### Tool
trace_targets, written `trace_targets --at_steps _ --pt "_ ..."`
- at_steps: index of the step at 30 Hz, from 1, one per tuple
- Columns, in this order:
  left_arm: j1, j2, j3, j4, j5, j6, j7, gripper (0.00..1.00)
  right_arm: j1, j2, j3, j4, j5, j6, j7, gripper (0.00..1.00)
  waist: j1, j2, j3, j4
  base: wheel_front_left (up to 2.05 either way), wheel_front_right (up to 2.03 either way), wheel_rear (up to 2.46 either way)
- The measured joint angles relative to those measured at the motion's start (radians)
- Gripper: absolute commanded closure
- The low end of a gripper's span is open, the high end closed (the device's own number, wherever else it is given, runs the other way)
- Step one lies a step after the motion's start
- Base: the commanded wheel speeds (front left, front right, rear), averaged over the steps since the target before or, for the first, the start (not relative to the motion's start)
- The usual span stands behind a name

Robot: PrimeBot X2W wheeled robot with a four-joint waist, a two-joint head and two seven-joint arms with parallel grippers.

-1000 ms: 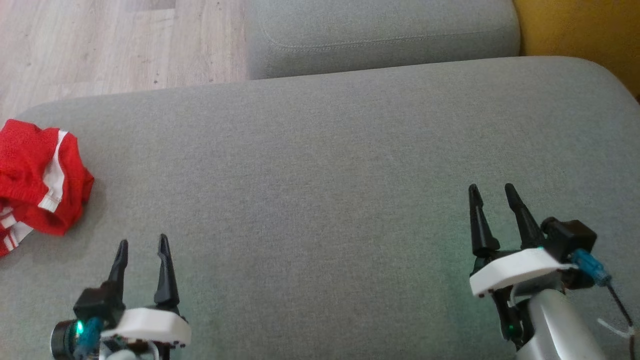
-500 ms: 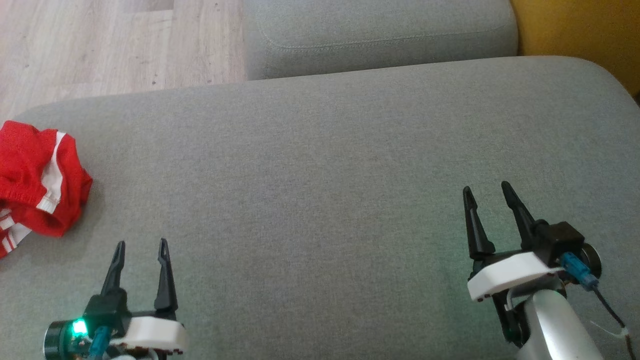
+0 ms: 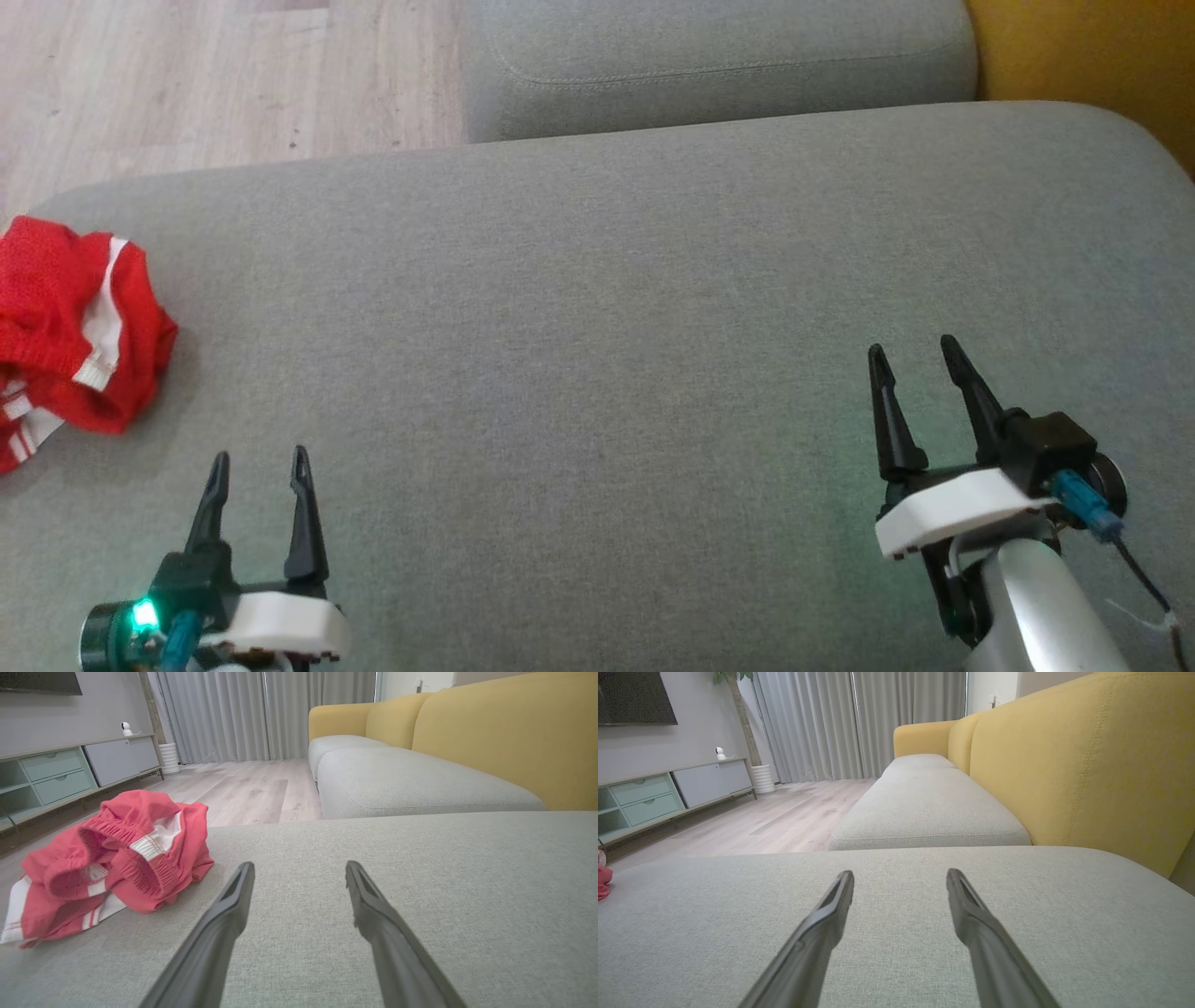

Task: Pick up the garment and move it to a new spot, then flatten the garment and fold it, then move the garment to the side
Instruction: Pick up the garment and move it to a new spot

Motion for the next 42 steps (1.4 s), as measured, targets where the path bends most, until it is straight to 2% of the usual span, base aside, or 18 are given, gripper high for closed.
trace_targets --at_steps 12,27,36,42 --pt "-0.013 -0.011 0.030 0.031 0.000 -0.004 0.000 0.00 0.000 0.000 0.044 -0.011 0.030 0.000 0.000 0.00 0.0000 0.0000 0.000 0.092 0.00 0.00 0.00" --pt "-0.039 -0.017 0.061 0.049 0.000 0.000 0.000 0.00 -0.003 0.000 0.124 -0.010 0.060 0.000 0.000 0.00 0.0000 0.0000 0.012 0.253 0.00 0.00 0.00" --pt "-0.043 -0.022 0.071 0.043 0.000 0.001 0.000 0.00 -0.009 0.000 0.131 0.003 0.060 0.000 0.000 0.00 0.0000 0.0000 0.021 0.366 0.00 0.00 0.00" --pt "-0.043 -0.024 0.092 0.024 -0.014 -0.018 0.000 0.00 -0.027 0.000 0.145 0.019 0.060 0.000 0.000 0.00 0.0000 0.0000 0.017 0.456 0.00 0.00 0.00"
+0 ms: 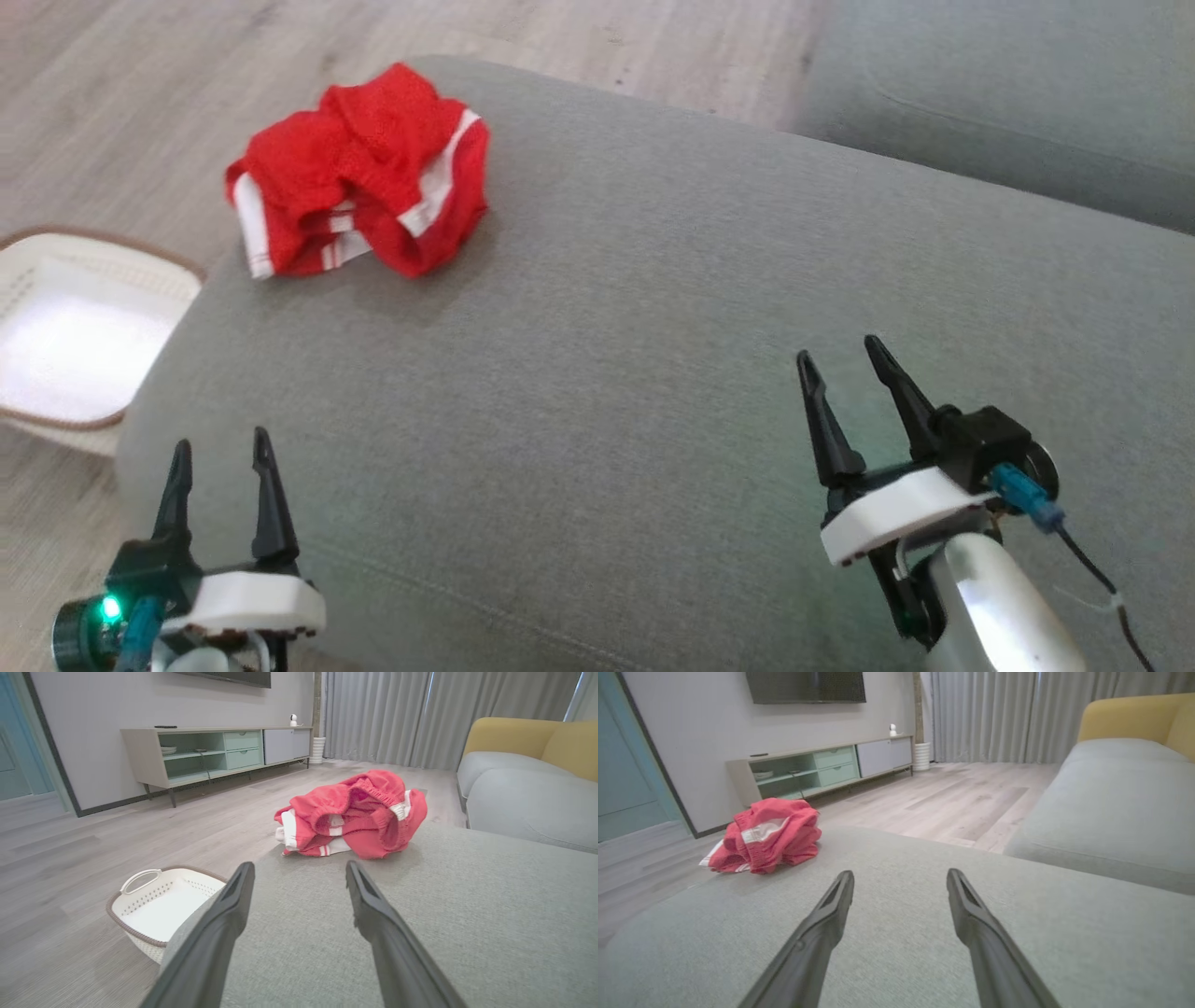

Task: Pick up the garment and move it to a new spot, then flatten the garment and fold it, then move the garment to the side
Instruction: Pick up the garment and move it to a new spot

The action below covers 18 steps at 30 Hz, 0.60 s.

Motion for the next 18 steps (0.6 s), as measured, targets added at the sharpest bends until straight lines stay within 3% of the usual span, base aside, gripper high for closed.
trace_targets --at_steps 8,18 --pt "0.007 0.002 0.038 -0.002 0.005 0.003 0.000 0.00 -0.004 0.000 0.006 0.003 0.002 0.000 0.000 0.00 0.0000 0.0000 -0.013 0.063 0.00 0.00 0.00" --pt "0.020 0.001 0.064 -0.007 0.006 0.007 0.000 0.00 -0.001 0.000 0.012 0.009 0.009 0.000 0.000 0.00 0.0000 0.0000 -0.010 0.094 0.00 0.00 0.00"
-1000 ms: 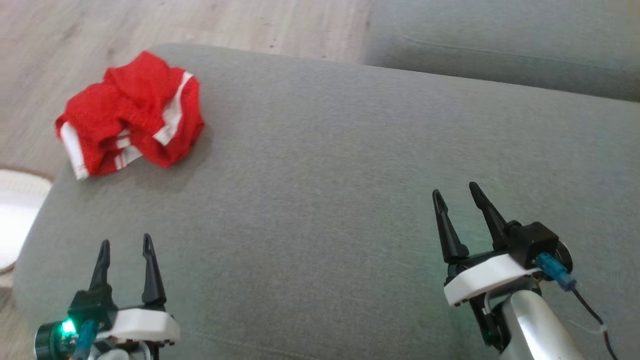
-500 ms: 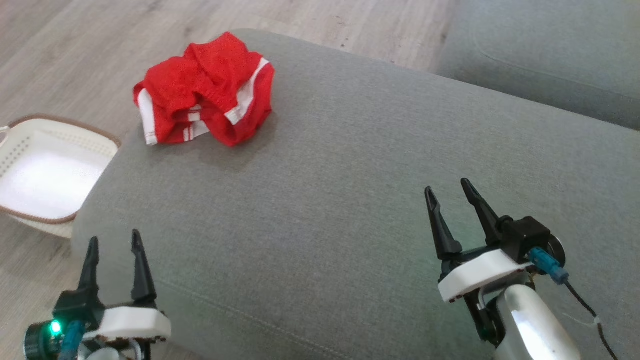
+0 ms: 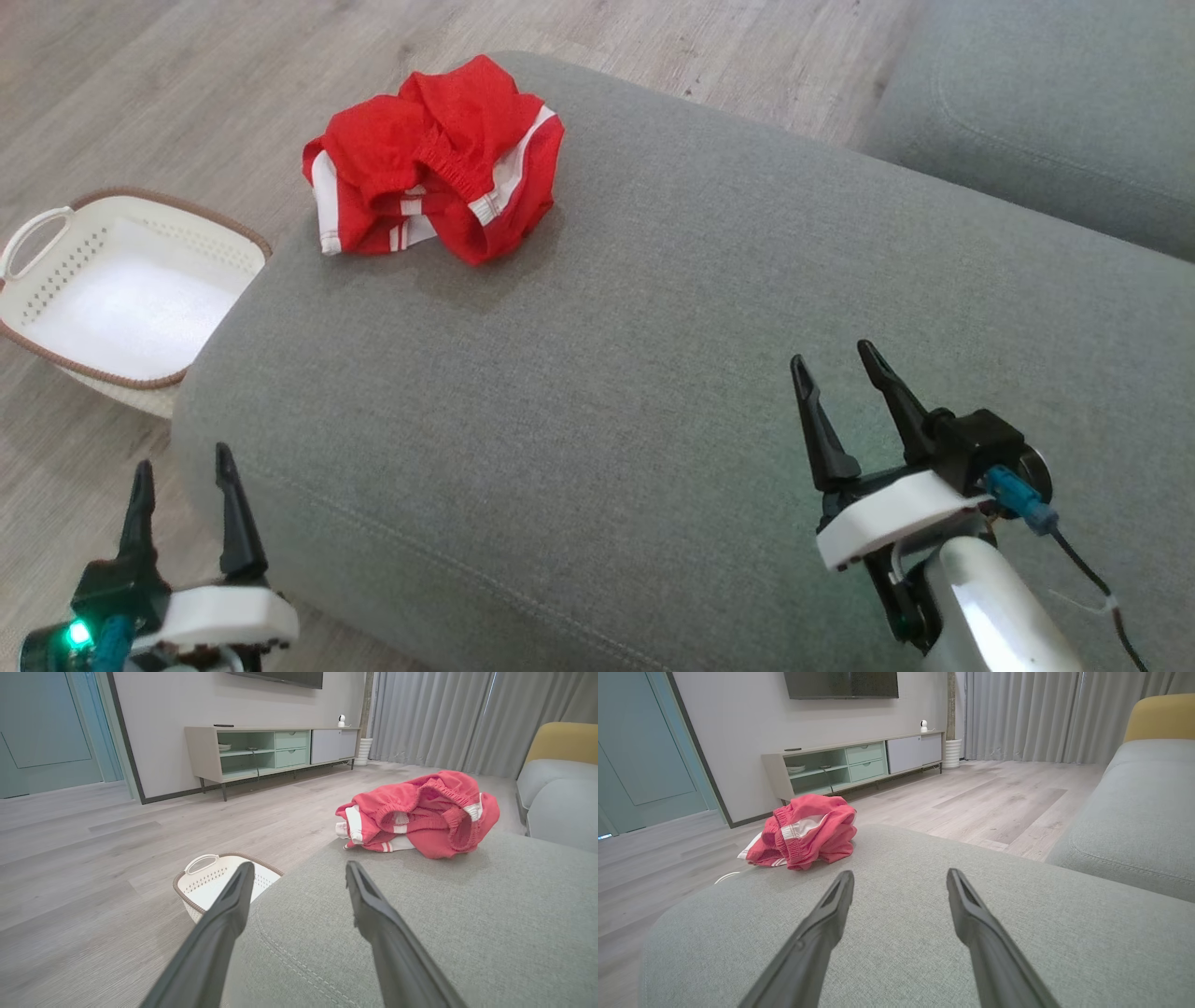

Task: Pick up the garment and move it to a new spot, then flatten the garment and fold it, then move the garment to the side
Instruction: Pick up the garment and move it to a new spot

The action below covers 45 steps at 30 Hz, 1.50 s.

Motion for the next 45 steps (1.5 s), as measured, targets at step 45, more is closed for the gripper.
trace_targets --at_steps 45 --pt "-0.794 0.346 -0.393 0.534 -0.490 -0.086 0.006 0.00 -0.247 -0.066 0.074 -0.107 -0.119 0.000 -0.003 0.00 0.0002 0.0000 0.432 -0.289 0.00 0.00 0.00"
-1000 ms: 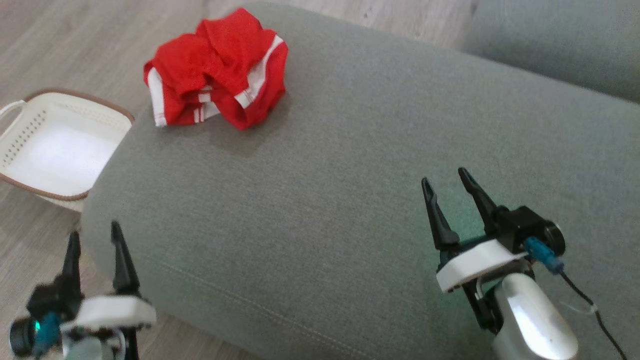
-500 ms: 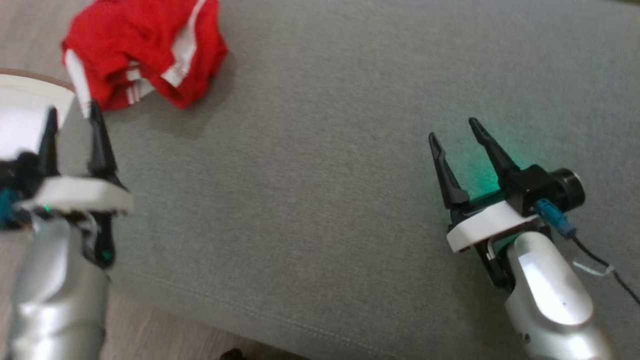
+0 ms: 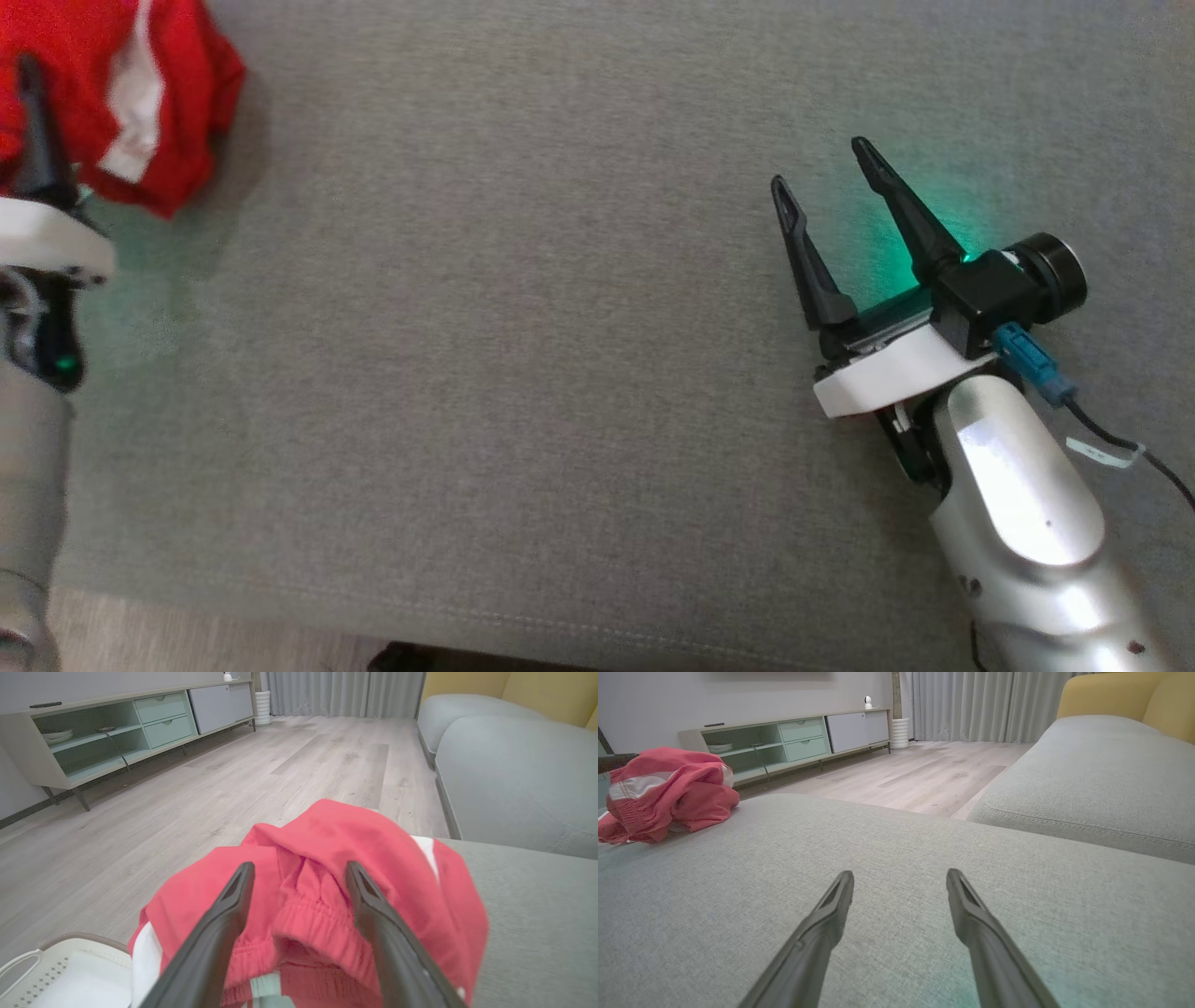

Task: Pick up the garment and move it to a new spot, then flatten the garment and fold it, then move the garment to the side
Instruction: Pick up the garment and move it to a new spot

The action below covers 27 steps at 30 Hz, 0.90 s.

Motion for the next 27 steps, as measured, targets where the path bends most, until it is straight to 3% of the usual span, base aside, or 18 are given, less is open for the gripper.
trace_targets --at_steps 7,8,9,16,27 --pt "-0.094 0.020 -0.022 0.137 -0.030 0.000 0.031 0.00 -0.014 0.000 0.008 -0.019 0.000 0.000 0.000 0.00 0.0000 0.0000 0.038 -0.053 0.00 0.00 0.00" --pt "-0.102 0.017 -0.028 0.142 -0.038 0.000 0.032 0.12 -0.014 0.000 0.008 -0.019 0.000 0.000 0.000 0.00 0.0000 0.0000 0.041 -0.057 0.00 0.00 0.00" --pt "-0.107 0.017 -0.036 0.145 -0.044 0.000 0.034 1.00 -0.014 0.001 0.007 -0.020 0.000 0.000 0.000 0.00 0.0000 0.0000 0.041 -0.061 0.00 0.00 0.00" --pt "-0.117 0.037 -0.138 0.116 -0.037 0.000 0.015 1.00 -0.010 0.006 -0.021 -0.012 0.004 0.000 0.000 0.00 -0.0002 0.0000 0.004 -0.073 0.00 0.00 0.00" --pt "-0.191 0.020 -0.337 -0.148 -0.005 0.000 -0.007 1.00 0.082 0.042 -0.040 0.015 0.042 0.000 0.000 0.00 -0.0003 0.0000 -0.151 -0.112 0.00 0.00 0.00"
